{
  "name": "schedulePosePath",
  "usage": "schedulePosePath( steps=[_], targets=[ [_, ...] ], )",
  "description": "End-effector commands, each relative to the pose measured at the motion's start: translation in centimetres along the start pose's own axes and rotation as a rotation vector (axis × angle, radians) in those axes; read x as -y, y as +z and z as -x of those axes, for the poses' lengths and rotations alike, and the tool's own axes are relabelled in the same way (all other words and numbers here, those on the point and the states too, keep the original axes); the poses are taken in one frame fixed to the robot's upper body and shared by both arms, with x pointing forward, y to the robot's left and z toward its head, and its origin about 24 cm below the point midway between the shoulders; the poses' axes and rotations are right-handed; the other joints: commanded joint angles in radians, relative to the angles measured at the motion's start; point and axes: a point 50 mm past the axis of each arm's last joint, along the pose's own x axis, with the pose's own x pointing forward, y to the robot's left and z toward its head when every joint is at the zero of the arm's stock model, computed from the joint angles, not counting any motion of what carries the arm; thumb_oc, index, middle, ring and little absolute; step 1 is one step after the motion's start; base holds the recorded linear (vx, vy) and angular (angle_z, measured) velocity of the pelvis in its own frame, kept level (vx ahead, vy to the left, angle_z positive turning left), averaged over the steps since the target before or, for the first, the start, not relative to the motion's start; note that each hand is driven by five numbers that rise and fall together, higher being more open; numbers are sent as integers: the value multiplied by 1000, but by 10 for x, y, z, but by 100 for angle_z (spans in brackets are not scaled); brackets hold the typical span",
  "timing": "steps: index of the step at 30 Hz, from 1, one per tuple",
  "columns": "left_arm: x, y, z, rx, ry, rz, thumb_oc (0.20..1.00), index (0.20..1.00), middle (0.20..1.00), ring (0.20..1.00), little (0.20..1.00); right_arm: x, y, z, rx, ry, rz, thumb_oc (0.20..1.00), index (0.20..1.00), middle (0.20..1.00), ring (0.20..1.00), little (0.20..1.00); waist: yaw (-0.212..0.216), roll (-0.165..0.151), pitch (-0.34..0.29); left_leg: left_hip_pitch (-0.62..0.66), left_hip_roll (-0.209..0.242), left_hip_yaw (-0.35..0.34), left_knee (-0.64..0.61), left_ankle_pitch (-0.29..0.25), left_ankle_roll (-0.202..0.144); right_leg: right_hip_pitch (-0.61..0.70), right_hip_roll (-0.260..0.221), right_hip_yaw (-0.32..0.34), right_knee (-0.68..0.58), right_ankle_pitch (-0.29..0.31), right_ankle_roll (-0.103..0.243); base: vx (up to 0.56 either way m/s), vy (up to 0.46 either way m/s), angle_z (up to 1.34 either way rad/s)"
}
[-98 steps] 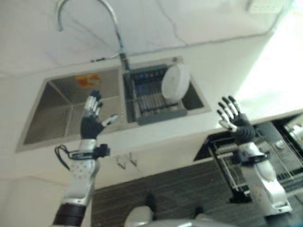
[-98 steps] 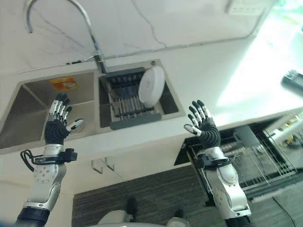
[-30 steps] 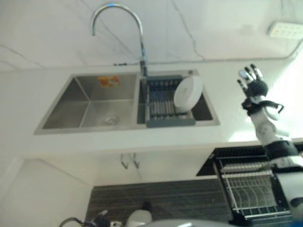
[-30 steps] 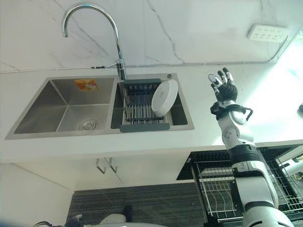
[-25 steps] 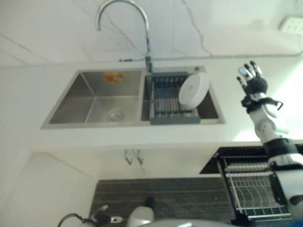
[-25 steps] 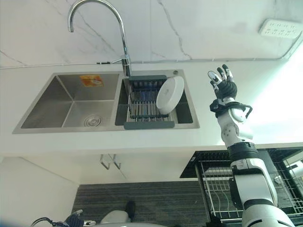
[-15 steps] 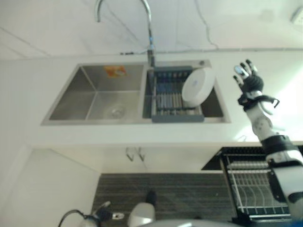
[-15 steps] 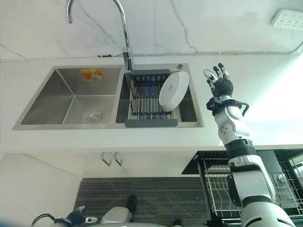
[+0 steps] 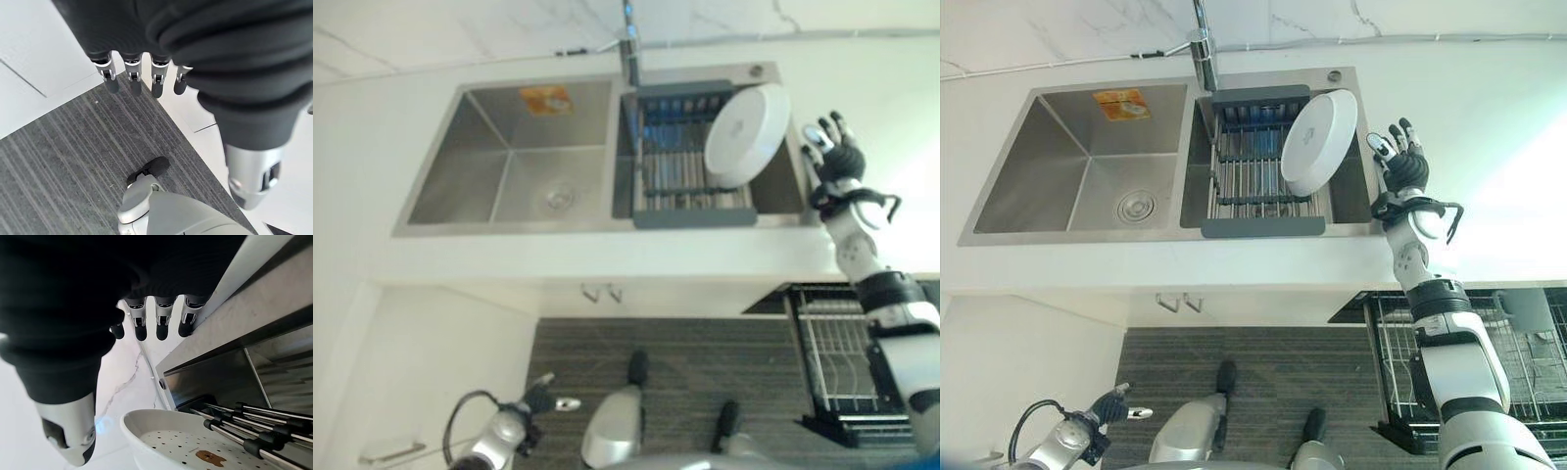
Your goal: Place the dishes in the dishwasher.
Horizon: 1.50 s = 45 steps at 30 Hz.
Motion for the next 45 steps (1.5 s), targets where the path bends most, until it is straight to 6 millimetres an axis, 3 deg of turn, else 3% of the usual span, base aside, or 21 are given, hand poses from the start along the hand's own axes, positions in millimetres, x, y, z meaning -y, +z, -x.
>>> schedulePosePath(
  steps=[1, 12, 29, 38, 45],
  targets=[
    [-4, -5, -2, -38, 13, -40, 1000, 1000, 1000, 1000, 1000, -17, 38, -13, 112, 59, 118, 1000, 1000, 1000, 1000, 1000, 31, 12, -37, -16, -4, -51, 33, -82, -8, -53, -37, 1, 73, -1, 7, -34, 26, 0],
    [-5, -8, -1, -45, 0, -88, 1000, 1000, 1000, 1000, 1000, -31, 57, -16, 180, 127, 328, 1000, 1000, 1000, 1000, 1000, 36, -6, -41, -26, -5, -39, 39, -83, -5, -65, -41, 6, 82, 2, 13, -3, 4, 1],
    [-6, -7, -3, -61, 5, -94, 1000, 1000, 1000, 1000, 1000, -38, 46, -16, 146, 149, 254, 1000, 1000, 1000, 1000, 1000, 42, -17, -40, -35, -6, -31, 42, -84, -1, -70, -44, 1, 80, 9, 20, 0, 0, 0],
    [-8, -8, -3, -60, 12, -86, 1000, 1000, 1000, 1000, 1000, -52, 51, -14, 196, 197, 399, 1000, 1000, 1000, 1000, 1000, 40, -19, -34, -47, -8, -32, 47, -84, 1, -81, -47, 3, 86, 10, 21, 0, 0, 0],
    [-10, -5, -4, -51, 18, -83, 1000, 1000, 1000, 1000, 1000, -56, 49, -13, 188, 197, 349, 1000, 1000, 1000, 1000, 1000, 39, -19, -25, -51, -8, -30, 52, -88, 2, -85, -48, 4, 91, 8, 19, 0, 0, 0]
  ],
)
